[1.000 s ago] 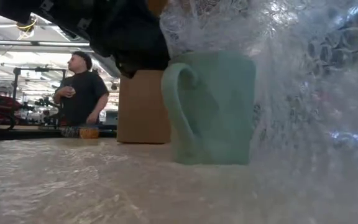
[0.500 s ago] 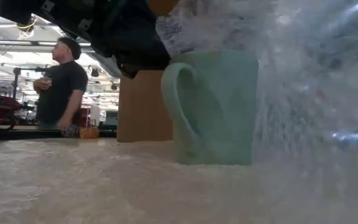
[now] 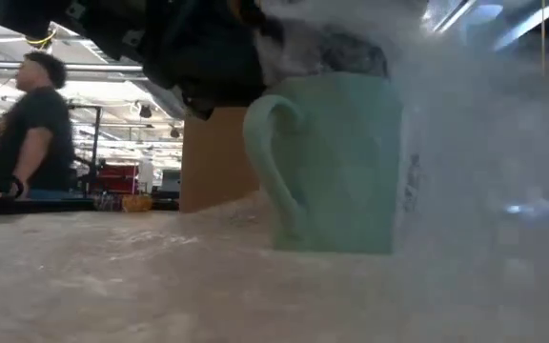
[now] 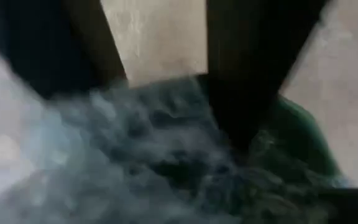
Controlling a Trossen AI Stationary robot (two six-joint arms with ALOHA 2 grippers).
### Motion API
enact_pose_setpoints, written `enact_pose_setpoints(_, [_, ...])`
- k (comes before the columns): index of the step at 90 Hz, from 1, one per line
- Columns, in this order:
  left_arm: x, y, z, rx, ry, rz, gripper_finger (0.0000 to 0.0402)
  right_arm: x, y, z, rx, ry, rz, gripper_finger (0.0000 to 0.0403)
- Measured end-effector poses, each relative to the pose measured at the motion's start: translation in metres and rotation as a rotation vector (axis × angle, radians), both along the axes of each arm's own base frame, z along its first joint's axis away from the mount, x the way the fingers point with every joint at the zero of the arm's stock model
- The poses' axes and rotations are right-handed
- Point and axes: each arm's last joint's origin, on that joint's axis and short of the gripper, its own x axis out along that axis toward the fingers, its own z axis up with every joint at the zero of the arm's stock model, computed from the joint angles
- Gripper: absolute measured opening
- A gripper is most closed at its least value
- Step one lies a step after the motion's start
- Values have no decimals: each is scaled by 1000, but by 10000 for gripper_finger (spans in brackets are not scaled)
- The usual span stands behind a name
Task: Wrap mug
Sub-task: Wrap the dark green mug using the transparent bubble wrap
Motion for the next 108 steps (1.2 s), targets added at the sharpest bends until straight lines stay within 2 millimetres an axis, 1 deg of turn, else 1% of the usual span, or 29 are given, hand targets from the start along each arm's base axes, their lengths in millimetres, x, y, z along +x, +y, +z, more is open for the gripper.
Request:
enact_pose_setpoints(12, [-9, -3, 12, 38, 5, -60, 94, 4, -1, 2, 12, -13, 2, 17])
enact_pose_setpoints(26, [-23, -8, 33, 93, 0, -126, 94, 7, 2, 5, 15, -35, 27, 17])
enact_pose_setpoints(40, [-28, -12, 38, 129, -18, -150, 94, 7, 1, 5, 10, -35, 27, 17])
enact_pose_setpoints(52, [-21, -12, 28, 104, -55, -132, 94, 7, 2, 6, 11, -37, 29, 17])
enact_pose_setpoints(67, [-7, -8, 3, 63, -59, -79, 94, 8, 2, 6, 10, -47, 24, 17])
enact_pose_setpoints(75, [-2, -4, -2, 34, -63, -48, 94, 8, 2, 6, 7, -51, 24, 17])
enact_pose_setpoints(85, [1, -2, -6, 24, -47, -56, 94, 8, 2, 9, 5, -48, 25, 17])
enact_pose_setpoints(94, [0, -2, -6, 27, -40, -58, 94, 9, 2, 22, 4, -44, 27, 17])
enact_pose_setpoints(108, [1, -2, -6, 24, -40, -59, 94, 3, 3, 57, -7, -26, 35, 17])
